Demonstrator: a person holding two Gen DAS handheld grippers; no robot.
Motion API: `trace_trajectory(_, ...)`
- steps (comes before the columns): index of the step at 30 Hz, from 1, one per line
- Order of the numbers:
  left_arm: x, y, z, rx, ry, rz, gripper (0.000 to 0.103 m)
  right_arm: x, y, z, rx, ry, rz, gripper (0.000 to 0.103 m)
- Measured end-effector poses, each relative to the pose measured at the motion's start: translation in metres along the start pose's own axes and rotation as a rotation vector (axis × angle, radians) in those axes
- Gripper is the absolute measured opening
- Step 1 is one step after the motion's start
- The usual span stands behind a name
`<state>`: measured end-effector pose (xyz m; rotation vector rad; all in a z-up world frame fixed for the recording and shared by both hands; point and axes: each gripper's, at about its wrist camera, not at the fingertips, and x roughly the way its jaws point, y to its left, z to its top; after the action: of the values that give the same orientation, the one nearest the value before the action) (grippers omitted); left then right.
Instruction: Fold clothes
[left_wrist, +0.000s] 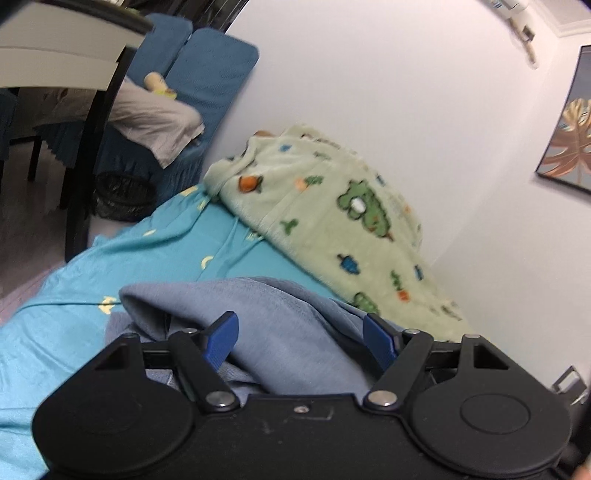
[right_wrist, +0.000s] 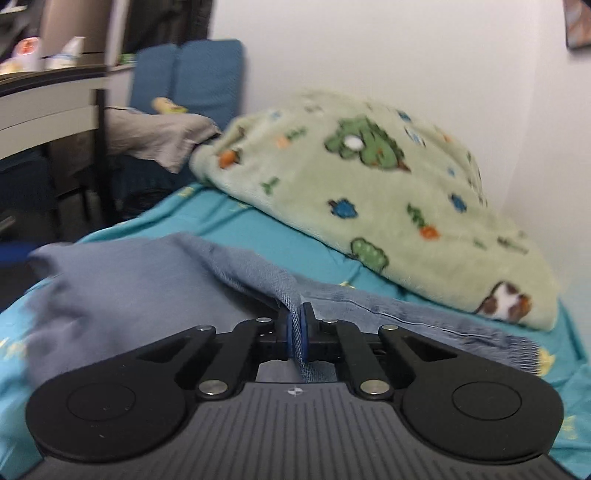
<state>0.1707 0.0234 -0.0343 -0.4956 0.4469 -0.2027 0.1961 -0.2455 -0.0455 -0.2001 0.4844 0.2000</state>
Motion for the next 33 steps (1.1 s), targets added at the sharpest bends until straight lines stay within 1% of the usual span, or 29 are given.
trace_trajectory(3,-0.016,-0.005,0.001,-0.001,-0.006,-0.03,0.071,-0.053,0.006,-0.018,-0.038,0.016,0.028,0.003)
trace_trajectory(6,-0.031,-0.013,-0.002,0.029,-0.011,-0.041,0.071,-0.087,0.016,-0.046,-0.059,0.092,0.072,0.003)
trace_trajectory(7,-0.035,-0.015,-0.003,0.035,-0.008,-0.045,0.071,-0.091,0.021,-0.057,-0.062,0.131,0.082,0.003)
trace_trajectory(10,-0.039,-0.022,-0.01,0.062,0.014,-0.044,0.071,-0.086,0.033,-0.091,-0.04,0.297,0.109,0.001)
trace_trajectory(12,-0.041,-0.026,-0.017,0.094,0.024,-0.031,0.071,-0.074,0.034,-0.108,0.047,0.397,0.119,0.002)
trace_trajectory(14,-0.04,-0.03,-0.026,0.126,0.038,-0.011,0.071,-0.062,0.031,-0.118,0.136,0.447,0.129,0.002)
trace_trajectory(16,-0.036,-0.032,-0.034,0.151,0.057,0.007,0.071,-0.061,0.027,-0.116,0.21,0.433,0.126,0.003)
trace_trajectory(17,-0.034,-0.034,-0.037,0.159,0.065,0.016,0.071,-0.063,0.024,-0.114,0.248,0.413,0.127,0.007)
trace_trajectory(18,-0.033,-0.034,-0.04,0.164,0.07,0.022,0.071,-0.067,0.022,-0.112,0.278,0.378,0.133,0.009)
trace_trajectory(19,-0.033,-0.035,-0.042,0.171,0.072,0.027,0.071,-0.071,0.02,-0.109,0.301,0.339,0.136,0.014)
trace_trajectory(20,-0.032,-0.036,-0.044,0.177,0.074,0.037,0.071,-0.074,0.018,-0.106,0.307,0.293,0.133,0.023)
trace_trajectory(21,-0.031,-0.037,-0.046,0.182,0.075,0.049,0.071,-0.078,0.017,-0.104,0.314,0.247,0.129,0.029)
trace_trajectory(22,-0.031,-0.037,-0.048,0.181,0.076,0.056,0.071,-0.081,0.016,-0.101,0.321,0.203,0.13,0.04)
trace_trajectory(23,-0.03,-0.037,-0.049,0.178,0.077,0.063,0.071,-0.082,0.014,-0.099,0.333,0.166,0.14,0.043)
trace_trajectory(25,-0.03,-0.039,-0.05,0.171,0.072,0.074,0.071,-0.078,0.01,-0.097,0.36,0.12,0.15,0.044)
trace_trajectory(29,-0.028,-0.04,-0.053,0.179,0.05,0.113,0.072,-0.06,0.007,-0.088,0.382,0.061,0.18,0.044)
trace_trajectory(31,-0.023,-0.039,-0.054,0.177,0.046,0.135,0.072,-0.053,0.002,-0.088,0.412,0.038,0.196,0.044)
trace_trajectory(33,-0.017,-0.038,-0.056,0.173,0.048,0.16,0.072,-0.048,-0.001,-0.089,0.444,0.033,0.204,0.044)
